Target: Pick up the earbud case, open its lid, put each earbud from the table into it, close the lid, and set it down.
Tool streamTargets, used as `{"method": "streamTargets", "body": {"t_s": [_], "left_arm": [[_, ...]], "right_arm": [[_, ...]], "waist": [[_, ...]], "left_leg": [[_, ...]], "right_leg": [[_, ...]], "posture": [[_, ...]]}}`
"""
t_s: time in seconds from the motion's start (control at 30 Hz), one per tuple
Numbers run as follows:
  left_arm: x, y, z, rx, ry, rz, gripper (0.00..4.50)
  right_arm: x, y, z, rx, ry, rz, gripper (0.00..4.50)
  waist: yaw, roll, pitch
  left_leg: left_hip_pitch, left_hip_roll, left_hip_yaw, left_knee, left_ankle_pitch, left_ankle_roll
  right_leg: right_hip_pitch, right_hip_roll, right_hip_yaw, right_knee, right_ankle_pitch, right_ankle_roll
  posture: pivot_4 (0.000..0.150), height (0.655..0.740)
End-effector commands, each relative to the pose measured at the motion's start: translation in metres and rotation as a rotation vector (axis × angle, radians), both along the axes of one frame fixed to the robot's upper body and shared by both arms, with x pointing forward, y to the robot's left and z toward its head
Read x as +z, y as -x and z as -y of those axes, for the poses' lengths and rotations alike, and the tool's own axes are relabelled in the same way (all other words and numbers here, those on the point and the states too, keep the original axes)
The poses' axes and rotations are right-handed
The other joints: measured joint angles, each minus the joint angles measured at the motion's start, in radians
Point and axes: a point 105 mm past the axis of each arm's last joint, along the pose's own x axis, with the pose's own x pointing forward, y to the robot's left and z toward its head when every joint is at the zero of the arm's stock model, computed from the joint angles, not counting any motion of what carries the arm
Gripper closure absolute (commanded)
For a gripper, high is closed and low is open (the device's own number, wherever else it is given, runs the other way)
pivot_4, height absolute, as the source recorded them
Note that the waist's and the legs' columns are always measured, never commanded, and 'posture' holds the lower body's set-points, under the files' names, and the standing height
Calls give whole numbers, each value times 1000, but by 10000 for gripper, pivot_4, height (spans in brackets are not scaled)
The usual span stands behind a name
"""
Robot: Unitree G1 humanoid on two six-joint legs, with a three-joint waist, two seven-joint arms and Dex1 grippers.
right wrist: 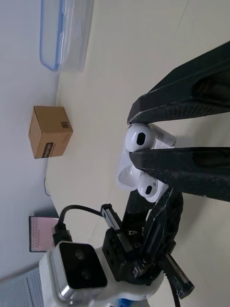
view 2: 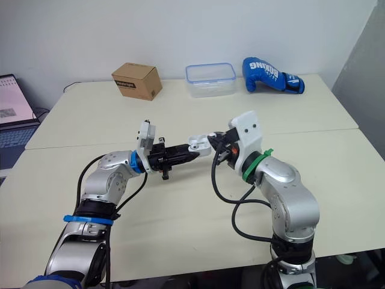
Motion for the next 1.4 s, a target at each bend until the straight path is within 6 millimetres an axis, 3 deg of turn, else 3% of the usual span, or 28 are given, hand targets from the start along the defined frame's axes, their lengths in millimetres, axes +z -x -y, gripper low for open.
{"method": "streamTargets", "body": {"t_s": [0.03,0.67,0.97,1.4], "left_arm": [[18,1,3,-13,2,69,37145],[22,5,3,-21,-9,84,37145],[23,4,2,-9,-7,91,37145],[27,3,3,-4,8,100,37145]], "right_arm": [[11,5,-7,19,-17,51,41316],[14,-8,-13,-22,-18,53,41316],[9,-3,-15,5,10,48,41316],[3,-7,-14,-33,184,148,41316]], "waist": [[0,0,0],[-4,0,0],[-4,0,0],[-5,0,0]], "left_leg": [[0,0,0,0,0,0],[0,0,0,0,0,0],[0,0,0,0,0,0],[0,0,1,0,0,0]], "right_leg": [[0,0,0,0,0,0],[0,0,0,0,0,0],[0,0,0,0,0,0],[0,0,0,0,0,0]], "posture": [[1500,7307],[1500,7307],[1500,7307],[1500,7307]]}}
